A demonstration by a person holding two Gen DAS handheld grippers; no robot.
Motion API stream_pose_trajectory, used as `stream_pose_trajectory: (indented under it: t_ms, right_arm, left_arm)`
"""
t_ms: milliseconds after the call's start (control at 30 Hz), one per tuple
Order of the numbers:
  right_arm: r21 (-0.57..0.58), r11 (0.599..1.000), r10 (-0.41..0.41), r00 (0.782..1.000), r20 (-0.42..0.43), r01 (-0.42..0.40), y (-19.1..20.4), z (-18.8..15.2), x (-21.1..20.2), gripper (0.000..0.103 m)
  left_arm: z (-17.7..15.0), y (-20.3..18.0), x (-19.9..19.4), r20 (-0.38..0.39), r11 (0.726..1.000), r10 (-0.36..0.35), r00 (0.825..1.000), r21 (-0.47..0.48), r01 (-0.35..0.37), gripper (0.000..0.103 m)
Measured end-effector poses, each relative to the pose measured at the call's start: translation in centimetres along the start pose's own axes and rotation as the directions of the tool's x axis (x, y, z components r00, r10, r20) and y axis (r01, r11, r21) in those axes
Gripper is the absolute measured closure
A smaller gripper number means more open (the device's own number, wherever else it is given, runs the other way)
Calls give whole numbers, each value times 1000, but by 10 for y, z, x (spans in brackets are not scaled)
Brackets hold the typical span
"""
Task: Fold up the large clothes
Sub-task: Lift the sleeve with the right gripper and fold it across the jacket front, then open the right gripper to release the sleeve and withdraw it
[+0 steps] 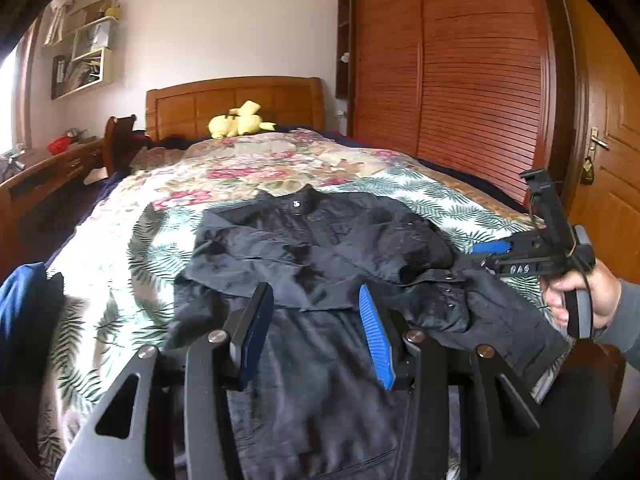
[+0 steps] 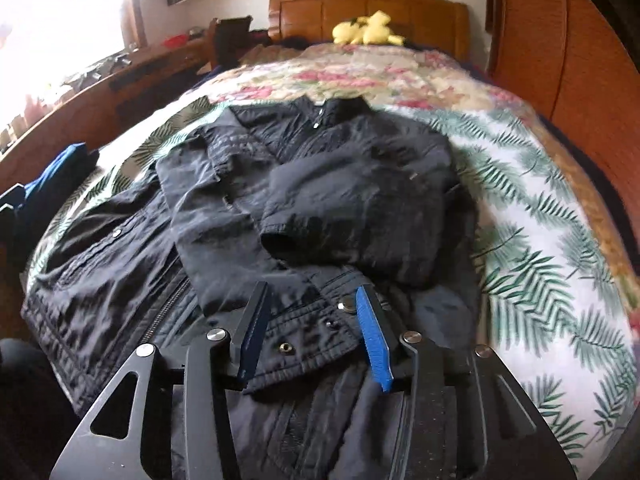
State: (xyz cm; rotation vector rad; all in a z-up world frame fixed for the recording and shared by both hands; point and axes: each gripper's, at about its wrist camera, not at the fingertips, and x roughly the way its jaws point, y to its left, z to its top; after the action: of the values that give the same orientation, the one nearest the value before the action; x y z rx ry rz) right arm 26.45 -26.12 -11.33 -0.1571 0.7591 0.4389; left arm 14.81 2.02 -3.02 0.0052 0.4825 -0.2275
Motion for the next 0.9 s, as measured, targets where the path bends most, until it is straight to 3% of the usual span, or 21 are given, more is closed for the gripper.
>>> stream_pose_trajectory:
  t_ms: [167,500,700,900]
  right_arm:
    - [55,998,-44,998,37,42,-15,12,1,42]
    - [194,972,-133,991,-28,136,-69,31,59,41]
    - [326,934,-137,989,-55,147,-106,38,85,41]
    - [395,912,-83,993,-87,111,-115,41,99,41]
  left_arm:
    - [-3,20,-13,11,999,35,999,-12,-35,59]
    - [-15,52,-28,1,996,80,997,-41,-80,59]
    - [-18,58,-31,1,995,83,997,-48,-82,59]
    - [-20,57,-29,-10,995,90,996,-44,-91,59]
